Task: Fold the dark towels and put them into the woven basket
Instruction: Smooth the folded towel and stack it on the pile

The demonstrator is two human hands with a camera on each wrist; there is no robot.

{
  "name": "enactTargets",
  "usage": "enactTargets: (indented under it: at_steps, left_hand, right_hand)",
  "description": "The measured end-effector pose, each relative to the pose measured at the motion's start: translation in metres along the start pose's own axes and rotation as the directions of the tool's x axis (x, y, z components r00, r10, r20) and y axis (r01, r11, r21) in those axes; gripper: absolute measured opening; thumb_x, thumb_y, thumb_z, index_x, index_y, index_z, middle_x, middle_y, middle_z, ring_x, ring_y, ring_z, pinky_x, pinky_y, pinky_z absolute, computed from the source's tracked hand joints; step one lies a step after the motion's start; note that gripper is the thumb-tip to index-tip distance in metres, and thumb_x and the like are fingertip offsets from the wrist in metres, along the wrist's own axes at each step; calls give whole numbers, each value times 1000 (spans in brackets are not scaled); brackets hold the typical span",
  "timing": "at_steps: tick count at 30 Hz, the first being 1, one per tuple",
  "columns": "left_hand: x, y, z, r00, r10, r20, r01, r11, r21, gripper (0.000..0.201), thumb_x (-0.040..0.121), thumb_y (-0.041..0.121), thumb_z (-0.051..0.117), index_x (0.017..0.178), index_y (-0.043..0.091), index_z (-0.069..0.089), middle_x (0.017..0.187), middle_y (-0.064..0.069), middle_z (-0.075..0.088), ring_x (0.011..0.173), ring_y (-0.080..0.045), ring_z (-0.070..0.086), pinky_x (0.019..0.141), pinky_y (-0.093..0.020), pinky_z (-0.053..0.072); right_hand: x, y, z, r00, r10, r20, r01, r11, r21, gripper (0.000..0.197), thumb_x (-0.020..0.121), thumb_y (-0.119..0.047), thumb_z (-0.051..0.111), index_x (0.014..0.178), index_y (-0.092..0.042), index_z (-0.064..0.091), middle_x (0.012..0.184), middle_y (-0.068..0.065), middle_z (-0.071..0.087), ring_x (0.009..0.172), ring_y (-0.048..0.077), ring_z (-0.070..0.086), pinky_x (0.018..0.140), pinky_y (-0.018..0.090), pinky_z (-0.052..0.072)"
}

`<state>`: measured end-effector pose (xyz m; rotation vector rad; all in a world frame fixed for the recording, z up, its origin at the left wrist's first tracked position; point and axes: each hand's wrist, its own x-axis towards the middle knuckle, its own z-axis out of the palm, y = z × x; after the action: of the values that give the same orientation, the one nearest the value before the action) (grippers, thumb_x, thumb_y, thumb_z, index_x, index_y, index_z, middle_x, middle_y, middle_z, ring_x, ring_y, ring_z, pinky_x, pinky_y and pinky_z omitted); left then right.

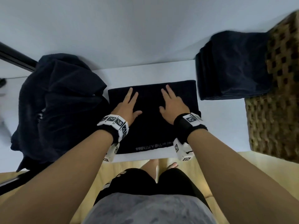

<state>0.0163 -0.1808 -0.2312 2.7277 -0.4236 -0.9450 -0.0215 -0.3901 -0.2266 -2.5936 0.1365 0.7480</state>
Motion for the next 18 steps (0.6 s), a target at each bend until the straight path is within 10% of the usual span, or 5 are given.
enactTargets:
  at_steps: [7,11,14,18]
  left_hand:
    - [5,-8,-17,930,-356,-89,345,931,-120,74,102,33,44,155,7,-1,163,-3,-14,142,-25,31,99,-35,42]
    - [-6,-4,-20,977,-176,-120,167,982,-84,67,100,27,51,154,12,16,164,-2,-3,129,-28,47,90,-37,51]
    - [-24,2,-16,987,63,-148,-71,996,-50,33,94,33,60,121,14,60,133,-5,48,117,-26,52,90,-37,47]
    - [-51,1,4,1000,21,21,-20,999,-35,46,79,48,74,112,20,59,114,-2,51,110,-21,48,94,-37,45]
  right_hand:
    - [-1,43,-24,958,279,-66,-275,959,64,82,97,-48,50,157,-21,3,163,-11,-13,131,34,38,98,43,45]
    - [-13,31,-24,953,281,-109,-279,960,33,77,95,-38,57,156,-21,14,165,-4,-4,131,31,39,92,42,47]
    - [-34,25,-22,979,134,-153,-138,990,-15,56,91,-32,62,141,-16,42,149,9,35,126,30,43,95,41,48]
    - [-64,23,-14,992,100,73,-98,994,-38,48,83,-28,71,126,-15,54,131,9,42,124,27,41,100,42,44]
